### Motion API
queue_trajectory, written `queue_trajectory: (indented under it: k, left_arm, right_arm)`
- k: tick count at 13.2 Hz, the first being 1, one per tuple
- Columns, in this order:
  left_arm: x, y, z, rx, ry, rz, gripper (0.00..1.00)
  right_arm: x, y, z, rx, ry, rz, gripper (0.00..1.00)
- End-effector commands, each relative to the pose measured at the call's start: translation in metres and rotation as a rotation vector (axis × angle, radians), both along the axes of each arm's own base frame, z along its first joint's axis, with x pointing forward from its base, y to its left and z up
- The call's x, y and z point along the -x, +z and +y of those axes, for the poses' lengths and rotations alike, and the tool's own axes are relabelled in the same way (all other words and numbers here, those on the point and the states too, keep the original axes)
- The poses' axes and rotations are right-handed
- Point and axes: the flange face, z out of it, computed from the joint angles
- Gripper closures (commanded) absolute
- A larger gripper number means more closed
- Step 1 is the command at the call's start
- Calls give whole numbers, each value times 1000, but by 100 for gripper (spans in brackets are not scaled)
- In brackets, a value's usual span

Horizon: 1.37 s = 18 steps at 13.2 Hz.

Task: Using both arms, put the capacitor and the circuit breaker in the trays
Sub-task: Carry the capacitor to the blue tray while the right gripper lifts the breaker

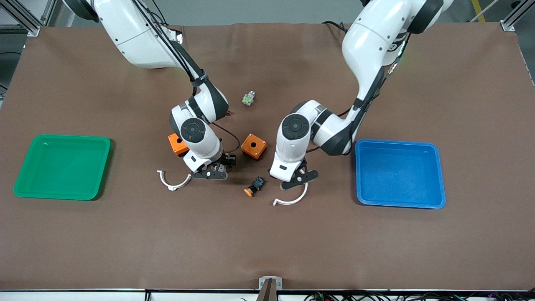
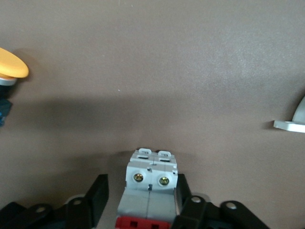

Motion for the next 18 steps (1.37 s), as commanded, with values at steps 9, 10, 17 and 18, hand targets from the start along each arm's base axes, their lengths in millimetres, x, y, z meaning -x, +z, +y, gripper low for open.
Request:
queue_trajectory:
  k: [9, 10, 17, 18]
  left_arm:
    - [-73, 45, 228, -132, -101, 126, 98]
    - [-82, 39, 258, -128, -85, 138, 99]
    - [-71, -22, 381, -122, -68, 277, 99]
    - [-67, -20, 391, -113, -83, 275, 99]
  right_arm:
    - [-12, 39, -23, 44, 7, 61, 79]
    - [-12, 39, -22, 44, 9, 61, 83]
    - [-31, 105, -38, 73, -18, 102, 86]
    - [-43, 128, -50, 87, -27, 132, 86]
